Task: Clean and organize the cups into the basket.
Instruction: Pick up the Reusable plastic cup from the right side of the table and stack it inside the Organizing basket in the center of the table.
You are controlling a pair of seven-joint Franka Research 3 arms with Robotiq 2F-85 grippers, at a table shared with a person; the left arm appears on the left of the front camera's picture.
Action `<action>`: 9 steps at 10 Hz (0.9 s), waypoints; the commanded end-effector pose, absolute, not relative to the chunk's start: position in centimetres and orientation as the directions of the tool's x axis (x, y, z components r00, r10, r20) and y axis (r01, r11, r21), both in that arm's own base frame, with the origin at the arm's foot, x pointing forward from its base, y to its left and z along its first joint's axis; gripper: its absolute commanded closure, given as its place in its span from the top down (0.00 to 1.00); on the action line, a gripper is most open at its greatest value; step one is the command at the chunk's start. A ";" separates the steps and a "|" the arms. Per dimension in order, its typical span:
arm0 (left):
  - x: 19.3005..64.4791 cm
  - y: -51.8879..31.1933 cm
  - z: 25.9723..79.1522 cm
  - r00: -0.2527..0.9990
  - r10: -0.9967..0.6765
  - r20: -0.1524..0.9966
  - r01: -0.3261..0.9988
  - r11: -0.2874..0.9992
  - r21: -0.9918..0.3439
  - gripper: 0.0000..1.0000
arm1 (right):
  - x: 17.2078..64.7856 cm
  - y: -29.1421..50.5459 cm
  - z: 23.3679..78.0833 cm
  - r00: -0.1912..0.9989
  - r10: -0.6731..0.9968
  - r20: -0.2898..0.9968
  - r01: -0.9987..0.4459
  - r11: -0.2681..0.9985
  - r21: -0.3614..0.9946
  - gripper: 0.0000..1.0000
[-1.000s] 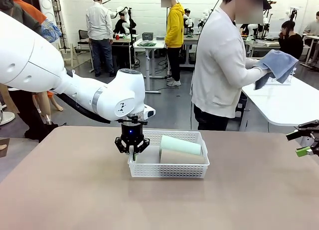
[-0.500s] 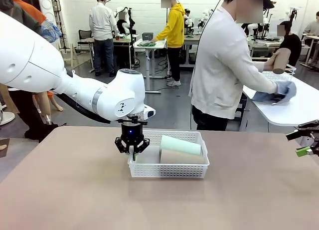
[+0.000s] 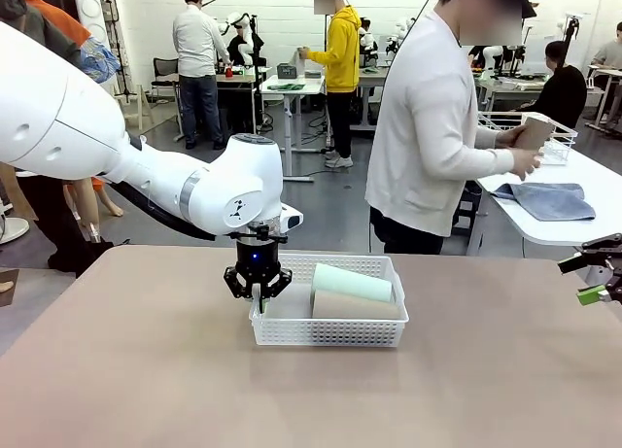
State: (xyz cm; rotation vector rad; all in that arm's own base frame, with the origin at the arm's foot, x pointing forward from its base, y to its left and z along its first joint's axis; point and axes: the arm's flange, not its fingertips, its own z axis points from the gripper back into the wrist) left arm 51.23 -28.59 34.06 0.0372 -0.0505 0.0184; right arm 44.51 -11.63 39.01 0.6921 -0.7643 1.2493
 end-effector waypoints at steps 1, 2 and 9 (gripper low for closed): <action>51.1 -28.5 33.8 0.999 0.011 0.050 -0.013 0.999 0.042 0.00 | 44.1 -11.4 39.1 0.156 0.556 0.816 -0.980 0.191 0.057 1.00; 51.1 -28.5 33.8 0.999 0.011 0.050 -0.013 0.999 0.042 0.00 | 44.1 -11.4 39.1 0.156 0.556 0.816 -0.980 0.191 0.057 1.00; 51.1 -28.5 33.8 0.999 0.011 0.050 -0.013 0.999 0.042 0.00 | 44.1 -11.4 39.1 0.156 0.556 0.816 -0.980 0.191 0.057 1.00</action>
